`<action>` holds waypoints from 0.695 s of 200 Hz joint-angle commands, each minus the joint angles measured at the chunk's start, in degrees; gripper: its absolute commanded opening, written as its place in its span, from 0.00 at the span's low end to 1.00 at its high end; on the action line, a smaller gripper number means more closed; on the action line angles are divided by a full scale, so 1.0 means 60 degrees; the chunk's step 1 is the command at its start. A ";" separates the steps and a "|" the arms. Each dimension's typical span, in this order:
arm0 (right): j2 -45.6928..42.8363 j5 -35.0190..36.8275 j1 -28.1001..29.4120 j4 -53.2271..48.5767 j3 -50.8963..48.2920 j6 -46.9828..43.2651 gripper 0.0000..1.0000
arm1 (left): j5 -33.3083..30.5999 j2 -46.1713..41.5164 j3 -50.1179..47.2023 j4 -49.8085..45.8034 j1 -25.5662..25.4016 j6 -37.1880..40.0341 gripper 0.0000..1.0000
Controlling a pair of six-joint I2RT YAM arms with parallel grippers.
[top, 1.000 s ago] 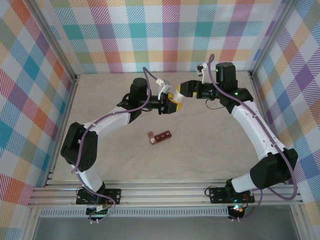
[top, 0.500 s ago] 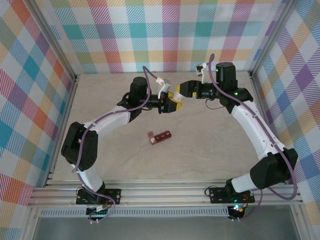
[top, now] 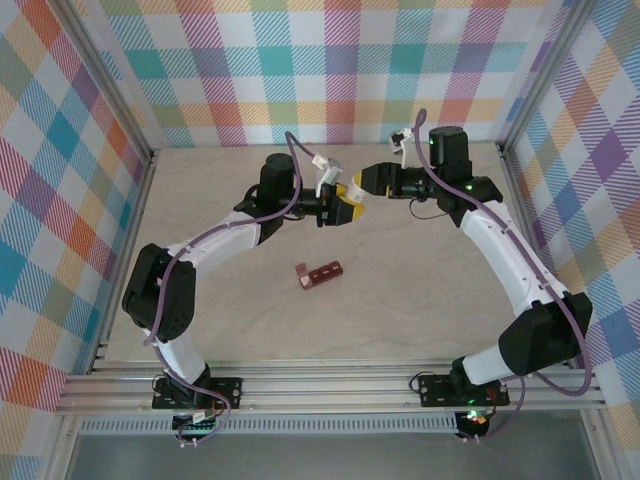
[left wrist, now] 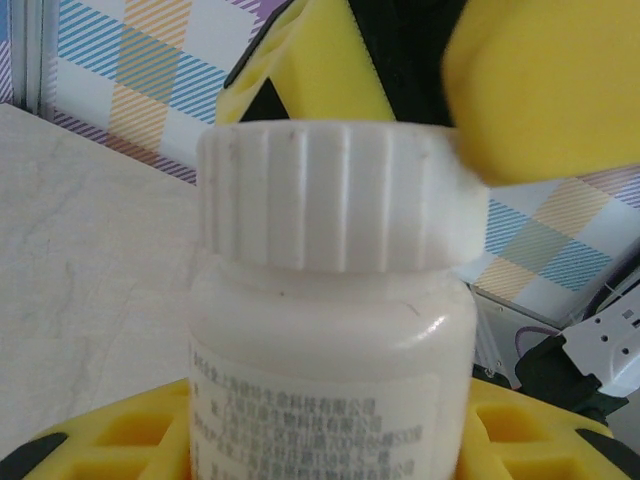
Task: Sort the pills into containers
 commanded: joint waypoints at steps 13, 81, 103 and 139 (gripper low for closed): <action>0.0138 -0.0375 -0.0048 0.0164 -0.0097 -0.0015 0.45 | 0.0242 0.0057 0.0488 0.0051 0.0110 0.0148 0.00; -0.0377 0.2058 0.0621 -0.0527 -0.0393 0.0606 0.43 | 0.0204 0.0281 0.0936 -0.0112 0.0110 0.0203 0.00; -0.0502 0.3642 0.1122 -0.0974 -0.0445 0.1133 0.43 | 0.0191 0.0343 0.1062 -0.0180 0.0110 0.0254 0.00; -0.0620 0.5545 0.1970 -0.1019 -0.0768 0.2166 0.43 | 0.0157 0.0496 0.1226 -0.0206 0.0110 0.0235 0.00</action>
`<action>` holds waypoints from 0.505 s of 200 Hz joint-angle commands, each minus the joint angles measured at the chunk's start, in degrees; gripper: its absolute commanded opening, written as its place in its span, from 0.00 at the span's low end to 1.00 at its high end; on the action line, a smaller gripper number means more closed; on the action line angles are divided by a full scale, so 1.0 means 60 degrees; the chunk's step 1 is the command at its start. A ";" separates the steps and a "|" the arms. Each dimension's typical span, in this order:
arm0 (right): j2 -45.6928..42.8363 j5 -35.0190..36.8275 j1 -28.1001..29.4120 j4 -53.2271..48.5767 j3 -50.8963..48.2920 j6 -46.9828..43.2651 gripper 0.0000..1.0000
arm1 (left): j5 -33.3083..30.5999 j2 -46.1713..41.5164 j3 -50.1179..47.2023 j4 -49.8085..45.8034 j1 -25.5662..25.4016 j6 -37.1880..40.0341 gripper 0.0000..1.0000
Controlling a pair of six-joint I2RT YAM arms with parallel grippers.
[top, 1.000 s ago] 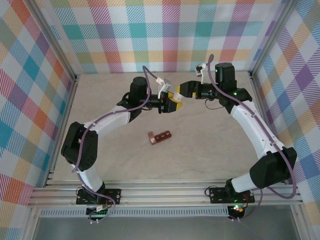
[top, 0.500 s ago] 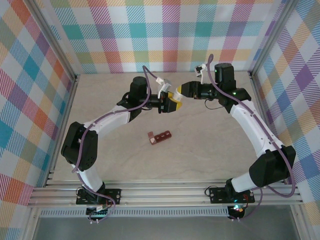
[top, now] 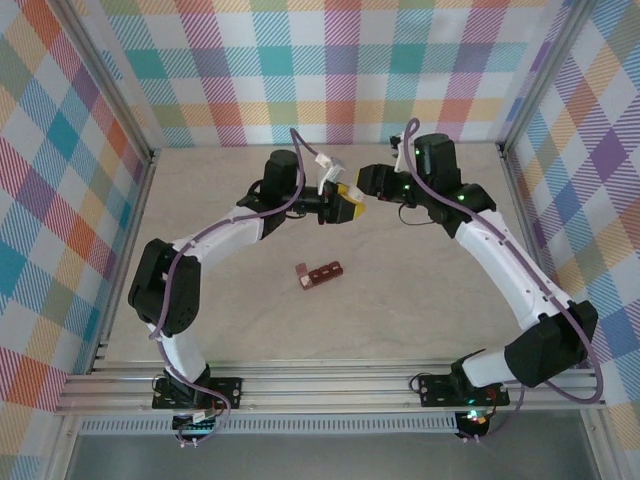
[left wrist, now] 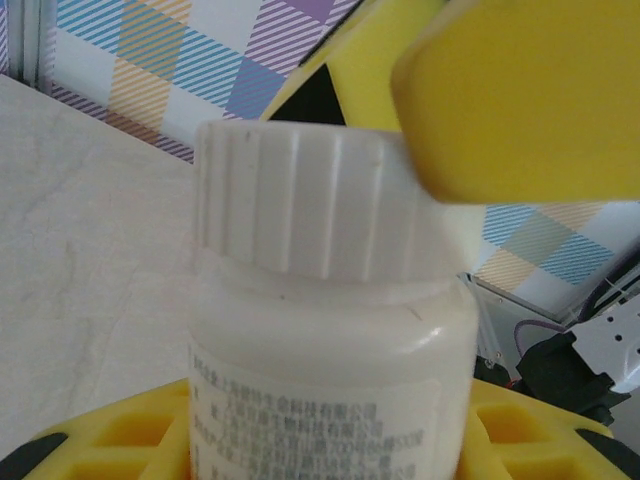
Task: Sort the pills into containers
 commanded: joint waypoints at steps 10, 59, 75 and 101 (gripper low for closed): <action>-0.0074 0.1618 0.0799 -0.0795 -0.0588 0.0951 0.43 | 0.0018 0.0071 0.0654 0.0508 0.0056 0.0059 0.00; -0.0033 0.1723 0.0863 -0.0895 -0.0395 0.1002 0.46 | -0.0011 0.0140 0.0705 0.0508 0.0056 0.0012 0.00; -0.0019 0.1723 0.0868 -0.1016 -0.0205 0.0944 0.49 | -0.0024 0.0155 0.0704 0.0523 0.0056 -0.0005 0.00; -0.0048 0.1718 0.0809 -0.1230 0.0175 0.0832 0.56 | -0.0037 0.0180 0.0706 0.0523 0.0056 -0.0017 0.00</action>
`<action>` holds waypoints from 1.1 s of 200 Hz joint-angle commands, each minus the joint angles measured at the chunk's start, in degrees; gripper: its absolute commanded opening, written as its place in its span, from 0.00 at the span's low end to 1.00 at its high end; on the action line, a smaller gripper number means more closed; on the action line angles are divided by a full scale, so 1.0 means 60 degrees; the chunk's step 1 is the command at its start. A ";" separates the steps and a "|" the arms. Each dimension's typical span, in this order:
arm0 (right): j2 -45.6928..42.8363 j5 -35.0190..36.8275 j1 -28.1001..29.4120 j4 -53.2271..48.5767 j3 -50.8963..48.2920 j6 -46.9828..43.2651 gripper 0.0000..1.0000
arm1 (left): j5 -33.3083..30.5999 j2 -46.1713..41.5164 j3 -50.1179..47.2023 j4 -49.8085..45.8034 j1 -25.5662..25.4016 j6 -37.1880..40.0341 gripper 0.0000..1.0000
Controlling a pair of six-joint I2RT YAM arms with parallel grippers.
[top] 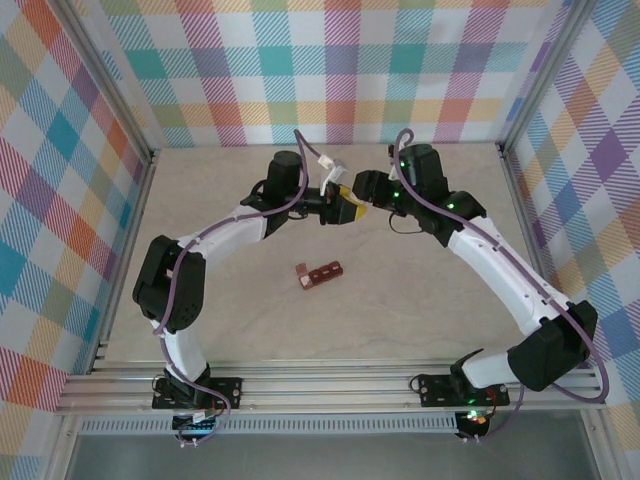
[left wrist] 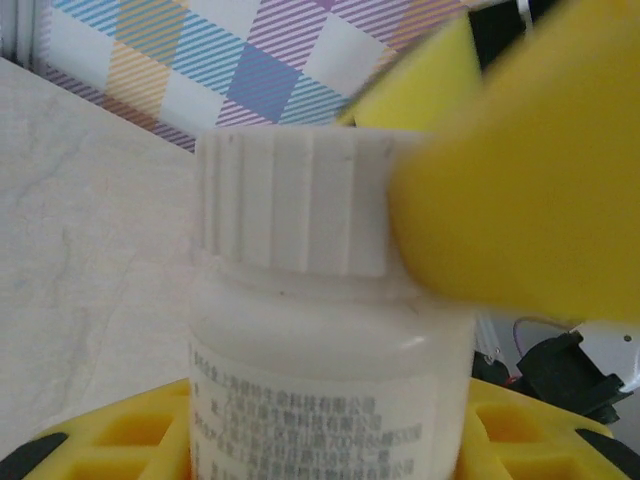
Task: Sort the pills into containers
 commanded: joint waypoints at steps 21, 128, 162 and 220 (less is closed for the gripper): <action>0.0017 -0.0464 -0.0103 -0.0990 0.0789 -0.0219 0.67 | -0.0044 -0.0106 0.0518 0.0552 0.0056 -0.0023 0.00; -0.0527 -0.4647 -0.2309 -0.0169 0.0749 -0.2393 0.86 | 0.0035 -0.0247 0.0358 0.0537 0.0056 -0.0036 0.00; -0.0005 -0.6208 -0.2671 0.0330 0.0754 -0.2728 0.86 | 0.0091 -0.0254 0.0393 0.0508 0.0056 -0.0049 0.00; 0.0915 -0.6942 -0.2682 0.0525 0.1078 -0.2570 0.85 | 0.0150 -0.0254 0.0401 0.0479 0.0058 -0.0049 0.00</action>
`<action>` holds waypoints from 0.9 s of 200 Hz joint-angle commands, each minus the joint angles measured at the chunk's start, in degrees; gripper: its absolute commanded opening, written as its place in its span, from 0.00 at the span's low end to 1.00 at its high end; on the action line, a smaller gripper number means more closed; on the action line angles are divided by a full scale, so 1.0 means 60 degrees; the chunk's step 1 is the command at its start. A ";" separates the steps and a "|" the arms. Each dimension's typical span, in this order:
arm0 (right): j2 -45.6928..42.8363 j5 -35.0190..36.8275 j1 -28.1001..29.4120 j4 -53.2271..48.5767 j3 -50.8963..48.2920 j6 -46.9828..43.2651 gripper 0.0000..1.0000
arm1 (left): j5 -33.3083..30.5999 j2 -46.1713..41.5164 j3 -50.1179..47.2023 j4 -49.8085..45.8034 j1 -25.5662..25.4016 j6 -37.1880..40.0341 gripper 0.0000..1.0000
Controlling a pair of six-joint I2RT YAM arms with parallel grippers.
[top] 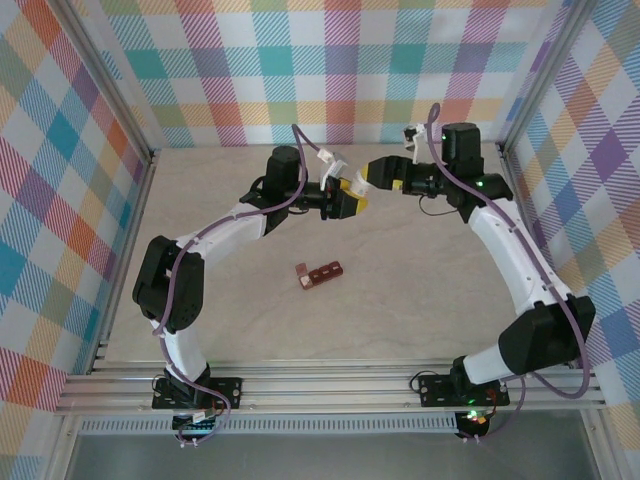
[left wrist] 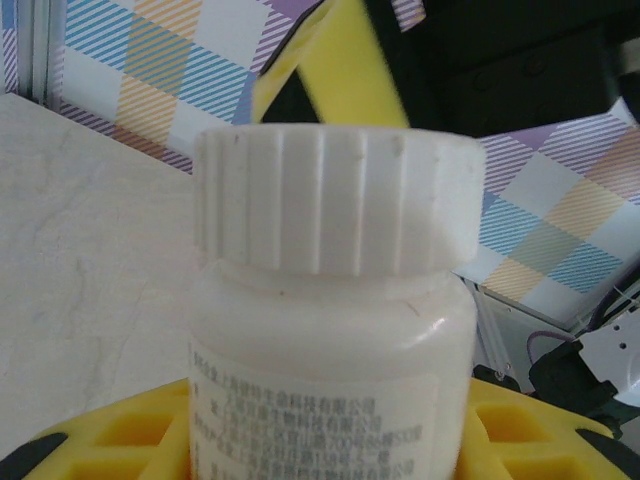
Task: Sort the pills into containers
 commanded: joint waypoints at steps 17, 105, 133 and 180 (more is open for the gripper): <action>0.0258 -0.0892 -0.0041 0.0590 0.0274 -0.0029 0.83 | 0.0244 -0.0255 0.0163 0.0369 0.0056 -0.0009 0.00; 0.0572 -0.1055 -0.0040 0.0847 0.0200 0.0218 0.73 | 0.0267 -0.0225 0.0104 0.0373 0.0056 0.0002 0.00; 0.0633 -0.1096 -0.0015 0.0949 0.0135 0.0272 0.66 | 0.0267 -0.0217 0.0106 0.0369 0.0056 -0.0009 0.00; 0.0437 -0.0987 0.0017 0.1124 -0.0254 0.0419 0.44 | 0.0268 -0.0210 0.0143 0.0341 0.0056 0.0002 0.00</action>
